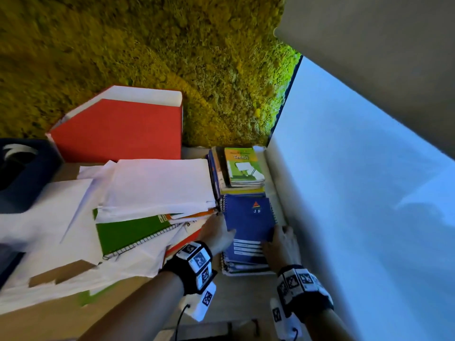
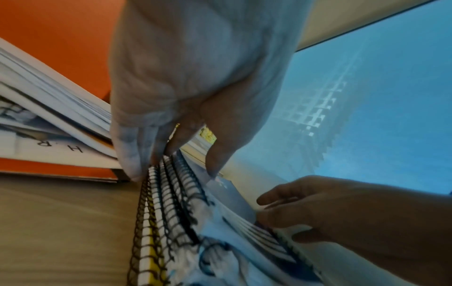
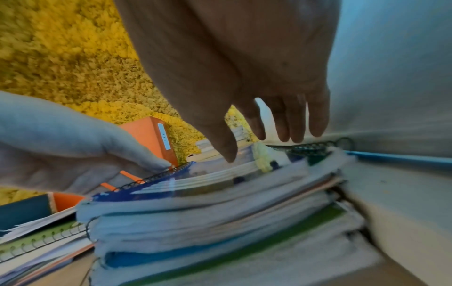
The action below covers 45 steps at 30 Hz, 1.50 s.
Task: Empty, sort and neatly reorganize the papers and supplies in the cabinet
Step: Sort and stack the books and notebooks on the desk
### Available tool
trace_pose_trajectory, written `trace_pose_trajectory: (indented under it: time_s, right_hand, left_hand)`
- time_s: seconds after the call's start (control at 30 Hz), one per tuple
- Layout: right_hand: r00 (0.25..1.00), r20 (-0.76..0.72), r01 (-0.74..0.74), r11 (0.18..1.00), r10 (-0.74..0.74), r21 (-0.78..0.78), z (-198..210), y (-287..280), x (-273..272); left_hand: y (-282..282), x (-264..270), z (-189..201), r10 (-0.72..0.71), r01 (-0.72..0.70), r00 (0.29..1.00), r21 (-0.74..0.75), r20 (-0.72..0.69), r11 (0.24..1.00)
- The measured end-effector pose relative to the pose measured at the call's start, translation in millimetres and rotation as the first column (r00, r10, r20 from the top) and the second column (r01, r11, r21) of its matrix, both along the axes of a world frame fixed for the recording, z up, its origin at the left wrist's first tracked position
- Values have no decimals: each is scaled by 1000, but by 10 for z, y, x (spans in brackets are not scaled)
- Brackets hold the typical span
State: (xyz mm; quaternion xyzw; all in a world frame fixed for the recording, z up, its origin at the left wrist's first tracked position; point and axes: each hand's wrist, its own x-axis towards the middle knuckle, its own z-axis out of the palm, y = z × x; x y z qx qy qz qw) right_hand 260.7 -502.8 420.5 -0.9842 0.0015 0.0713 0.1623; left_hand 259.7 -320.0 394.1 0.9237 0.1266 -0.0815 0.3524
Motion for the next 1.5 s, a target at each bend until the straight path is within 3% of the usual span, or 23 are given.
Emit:
trace_pose_trajectory:
  time_s: [0.07,0.23,0.37,0.43,0.5,0.57,0.67,0.77,0.8,0.97,1.1,1.23,1.33,1.5]
  right_hand:
    - [996,78,-48,998,44,39,78,159,20]
    - [951,182,-269,958,249,96,131,726,74]
    - [919,109,-394,894,379,213,81,1284,51]
    - [946,-20,-302,905,323,300,-112,1545,142]
    - [948,-251,-76,904,197,421,-274,1719,232]
    - [924,-369,115,852,97,511,-372,1872,347]
    - [872,-489,358,695,-10,623,-333,2003,370]
    - [752,-651,631,396,-104,667,-330,2035,392]
    - [730,-670,665,365,-133,652,-308,2075,375]
    - [687,-697,727,226,-208,649,-283,2169,301]
    - [722,-675,692,185,-153,698,-150,2331,146]
    - [753,-615,652,131,-235,747,-72,2439,23]
    - [728,-630,675,121,-271,728,-135,2458,99]
    - [704,-664,706,143,-252,694,-221,2444,238]
  left_hand:
    - [137,-42,44,49,-48,999,-26,25,999]
    - [728,-182,136,182,-185,982,75,51,980]
    - [1306,-345,180,262,-276,957,114,127,954]
    - [1559,-407,176,259,-286,951,159,170,945]
    - [1727,-431,160,216,-255,957,203,195,945]
    - [1922,-439,140,145,-195,970,263,197,945]
    - [2154,-425,97,20,-69,989,333,147,940]
    - [2252,-385,38,-102,54,988,363,114,930]
    - [2276,-353,12,-124,73,985,368,116,927]
    - [2308,-242,-10,-227,124,960,478,166,870]
    - [2376,-224,-24,-358,196,921,617,150,762]
    - [2414,-195,85,-441,207,883,710,161,673]
    - [2450,-161,217,-446,155,861,709,245,688]
    - [2547,-86,376,-300,39,889,598,345,801]
